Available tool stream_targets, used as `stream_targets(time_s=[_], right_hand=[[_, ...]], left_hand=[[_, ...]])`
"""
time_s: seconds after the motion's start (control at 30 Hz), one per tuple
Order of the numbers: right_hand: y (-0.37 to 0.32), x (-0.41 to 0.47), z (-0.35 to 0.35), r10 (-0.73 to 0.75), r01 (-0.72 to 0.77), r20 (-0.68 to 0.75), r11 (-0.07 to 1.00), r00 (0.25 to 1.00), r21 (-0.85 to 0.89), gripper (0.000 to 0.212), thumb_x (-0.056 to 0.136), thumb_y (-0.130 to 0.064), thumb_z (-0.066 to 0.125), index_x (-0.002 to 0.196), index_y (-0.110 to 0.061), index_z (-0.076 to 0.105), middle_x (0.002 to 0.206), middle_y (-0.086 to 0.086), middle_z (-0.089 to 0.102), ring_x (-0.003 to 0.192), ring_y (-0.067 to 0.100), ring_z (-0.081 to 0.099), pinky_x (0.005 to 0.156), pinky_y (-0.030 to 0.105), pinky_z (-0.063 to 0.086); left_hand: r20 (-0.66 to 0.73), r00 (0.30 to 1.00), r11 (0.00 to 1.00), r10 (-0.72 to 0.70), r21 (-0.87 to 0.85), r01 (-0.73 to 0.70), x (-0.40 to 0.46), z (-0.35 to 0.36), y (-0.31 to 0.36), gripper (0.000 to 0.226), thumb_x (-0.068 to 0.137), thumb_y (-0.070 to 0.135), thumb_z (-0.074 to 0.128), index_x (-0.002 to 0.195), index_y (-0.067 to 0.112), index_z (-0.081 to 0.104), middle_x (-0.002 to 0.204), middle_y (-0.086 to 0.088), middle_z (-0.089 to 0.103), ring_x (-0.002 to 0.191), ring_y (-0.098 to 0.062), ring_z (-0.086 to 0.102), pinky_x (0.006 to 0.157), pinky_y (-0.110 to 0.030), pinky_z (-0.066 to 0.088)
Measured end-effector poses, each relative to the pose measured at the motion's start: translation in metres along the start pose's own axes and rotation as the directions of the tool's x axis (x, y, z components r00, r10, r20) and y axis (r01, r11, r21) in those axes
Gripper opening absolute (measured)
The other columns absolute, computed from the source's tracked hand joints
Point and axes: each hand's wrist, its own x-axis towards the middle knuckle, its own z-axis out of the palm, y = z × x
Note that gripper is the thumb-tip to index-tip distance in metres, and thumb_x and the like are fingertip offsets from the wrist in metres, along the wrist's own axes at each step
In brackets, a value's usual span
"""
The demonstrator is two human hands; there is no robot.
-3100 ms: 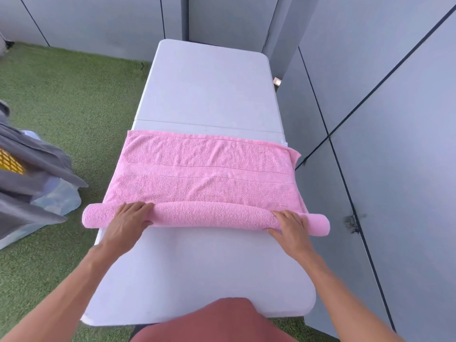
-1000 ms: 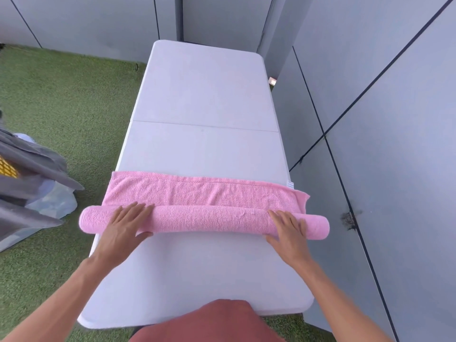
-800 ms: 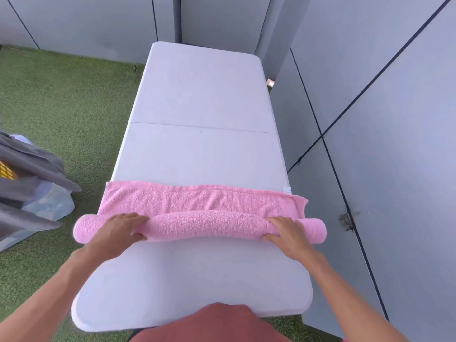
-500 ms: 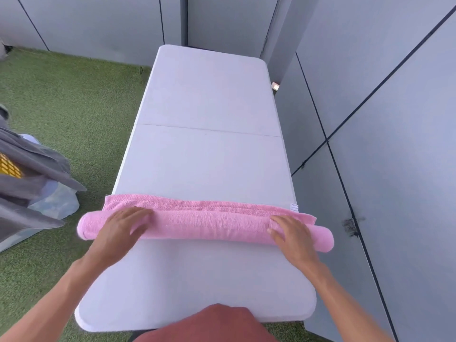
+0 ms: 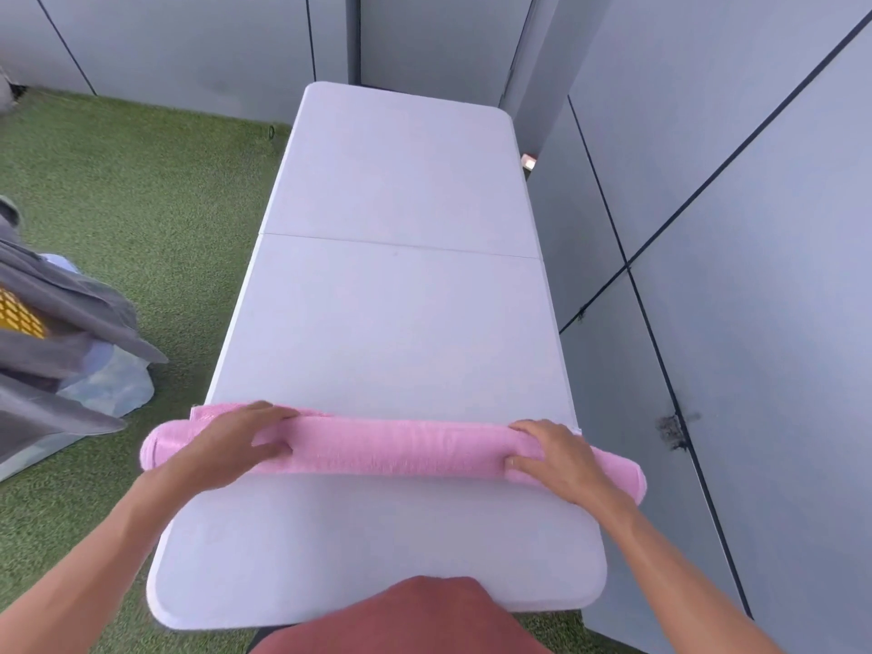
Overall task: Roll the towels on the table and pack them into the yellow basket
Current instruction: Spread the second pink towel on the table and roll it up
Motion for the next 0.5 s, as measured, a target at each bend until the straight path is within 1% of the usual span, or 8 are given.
stream_targets(time_s=[0.07,0.1,0.17,0.23,0.3,0.37,0.43,0.5], right_hand=[[0.003,-0.003,0.008,0.018,-0.013,-0.196,1.000,0.981,0.025,0.054,0.085,-0.063,0.053,0.131,-0.034,0.050,0.131,-0.013,0.053,0.124,0.012,0.046,0.106,0.037,0.031],[0.004,-0.005,0.010,0.015,-0.010,-0.233,1.000,0.972,0.022,0.058,0.085,-0.067,0.047,0.133,-0.035,0.047,0.134,-0.014,0.050,0.128,0.010,0.042,0.109,0.037,0.025],[0.010,-0.012,0.010,-0.021,0.009,-0.217,0.998,0.976,-0.054,0.062,0.085,-0.067,0.047,0.138,-0.036,0.042,0.139,-0.015,0.045,0.135,0.009,0.034,0.111,0.036,0.017],[0.019,-0.017,0.009,-0.016,-0.008,-0.165,0.990,0.986,-0.140,0.063,0.086,-0.058,0.056,0.141,-0.035,0.038,0.141,-0.014,0.043,0.137,0.012,0.032,0.109,0.036,0.014],[0.024,-0.019,0.010,0.035,-0.064,-0.181,0.986,0.983,-0.155,0.062,0.087,-0.055,0.057,0.142,-0.032,0.039,0.140,-0.011,0.047,0.135,0.015,0.036,0.108,0.037,0.017],[0.020,-0.016,0.015,0.126,-0.157,-0.230,0.980,0.965,-0.119,0.055,0.091,-0.053,0.052,0.140,-0.030,0.042,0.134,-0.006,0.054,0.127,0.020,0.045,0.105,0.037,0.025],[0.006,-0.008,0.020,0.236,-0.256,-0.259,0.965,0.937,-0.049,0.044,0.094,-0.051,0.044,0.131,-0.026,0.046,0.120,-0.001,0.061,0.111,0.026,0.054,0.097,0.041,0.037],[-0.016,0.003,0.024,0.344,-0.347,-0.262,0.937,0.902,0.037,0.038,0.096,-0.052,0.037,0.114,-0.020,0.048,0.106,0.004,0.065,0.096,0.030,0.059,0.085,0.044,0.045]], left_hand=[[-0.222,0.972,0.997,0.075,0.043,-0.068,-0.001,0.003,-0.002,0.043,0.085,0.020,0.071,0.126,0.028,0.060,0.126,0.003,0.062,0.118,-0.024,0.057,0.102,-0.042,0.041],[-0.261,0.962,0.995,0.084,0.079,-0.066,-0.003,0.004,-0.005,0.045,0.085,0.024,0.071,0.129,0.029,0.059,0.130,0.004,0.060,0.124,-0.024,0.054,0.105,-0.045,0.038],[-0.210,0.974,0.989,0.080,0.141,-0.051,-0.008,0.004,-0.012,0.056,0.082,0.040,0.070,0.136,0.036,0.052,0.139,0.008,0.052,0.133,-0.018,0.044,0.112,-0.046,0.029],[-0.170,0.983,0.984,0.073,0.172,-0.043,-0.011,0.005,-0.019,0.064,0.079,0.043,0.072,0.138,0.038,0.048,0.139,0.006,0.052,0.132,-0.017,0.045,0.111,-0.043,0.028],[-0.208,0.975,0.981,0.080,0.190,-0.040,-0.009,0.006,-0.020,0.063,0.079,0.032,0.076,0.136,0.034,0.052,0.129,0.002,0.061,0.118,-0.022,0.056,0.102,-0.042,0.037],[-0.266,0.961,0.984,0.069,0.174,-0.022,-0.005,0.008,-0.012,0.057,0.080,0.024,0.076,0.133,0.026,0.056,0.115,-0.002,0.066,0.100,-0.029,0.064,0.086,-0.043,0.047],[-0.306,0.951,0.986,-0.055,0.131,0.099,0.001,0.009,0.005,0.046,0.085,0.025,0.070,0.130,0.021,0.057,0.104,-0.008,0.068,0.088,-0.035,0.065,0.072,-0.042,0.048],[-0.341,0.915,0.953,-0.215,0.130,0.272,0.006,0.012,0.024,0.034,0.088,0.037,0.064,0.119,0.023,0.059,0.096,-0.010,0.067,0.082,-0.038,0.064,0.064,-0.040,0.043]])
